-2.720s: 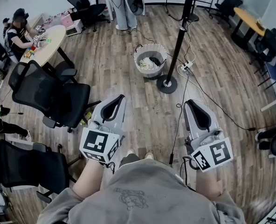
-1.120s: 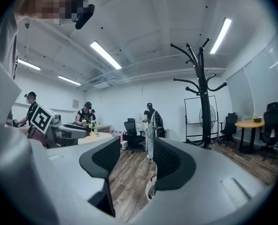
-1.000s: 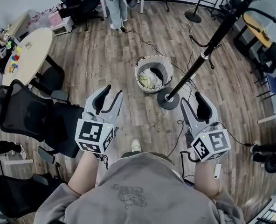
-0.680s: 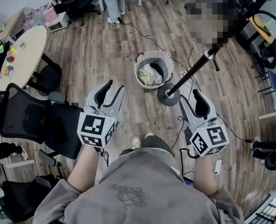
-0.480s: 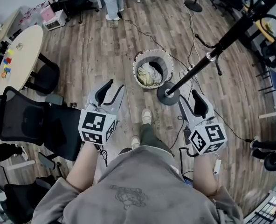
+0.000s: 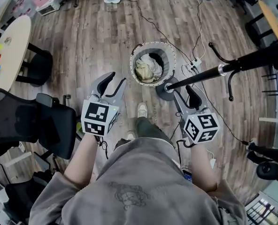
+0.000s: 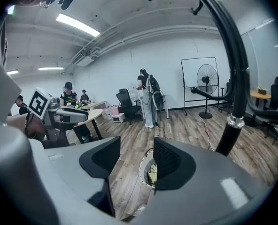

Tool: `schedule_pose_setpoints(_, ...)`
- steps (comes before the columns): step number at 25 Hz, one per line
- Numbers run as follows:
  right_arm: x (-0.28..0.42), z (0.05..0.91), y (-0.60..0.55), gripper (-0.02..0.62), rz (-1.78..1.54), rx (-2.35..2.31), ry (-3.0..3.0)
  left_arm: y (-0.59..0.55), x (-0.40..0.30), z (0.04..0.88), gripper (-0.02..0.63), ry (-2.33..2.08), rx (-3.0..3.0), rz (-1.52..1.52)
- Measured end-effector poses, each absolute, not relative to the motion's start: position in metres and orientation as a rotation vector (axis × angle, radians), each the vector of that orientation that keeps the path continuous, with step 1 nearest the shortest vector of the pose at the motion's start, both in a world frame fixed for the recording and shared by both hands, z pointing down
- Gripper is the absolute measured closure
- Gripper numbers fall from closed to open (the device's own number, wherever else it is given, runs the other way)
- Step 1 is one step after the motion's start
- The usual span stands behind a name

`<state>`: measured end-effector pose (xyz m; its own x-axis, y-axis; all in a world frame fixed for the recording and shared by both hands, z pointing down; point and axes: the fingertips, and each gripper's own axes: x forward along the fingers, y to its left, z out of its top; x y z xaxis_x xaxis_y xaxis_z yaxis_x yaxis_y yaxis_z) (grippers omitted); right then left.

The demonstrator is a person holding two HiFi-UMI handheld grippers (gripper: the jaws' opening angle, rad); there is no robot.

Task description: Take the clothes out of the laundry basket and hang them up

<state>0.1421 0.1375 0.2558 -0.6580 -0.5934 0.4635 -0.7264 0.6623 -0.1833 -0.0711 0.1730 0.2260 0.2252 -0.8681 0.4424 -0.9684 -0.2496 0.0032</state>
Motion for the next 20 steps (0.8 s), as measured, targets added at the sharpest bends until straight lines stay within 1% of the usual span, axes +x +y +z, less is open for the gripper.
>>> schedule_pose_setpoints(10, 0.108, 0.365, 0.049, 0.345, 0.594, 0.829, -2.377, 0.077, -0.084, 0.318, 0.454, -1.679, 2.121, 0.641)
schedule_pose_setpoints(20, 0.064, 0.483, 0.002, 0.345, 0.668, 0.710, -2.271, 0.019, -0.098, 0.430, 0.454, -1.586, 2.058, 0.742)
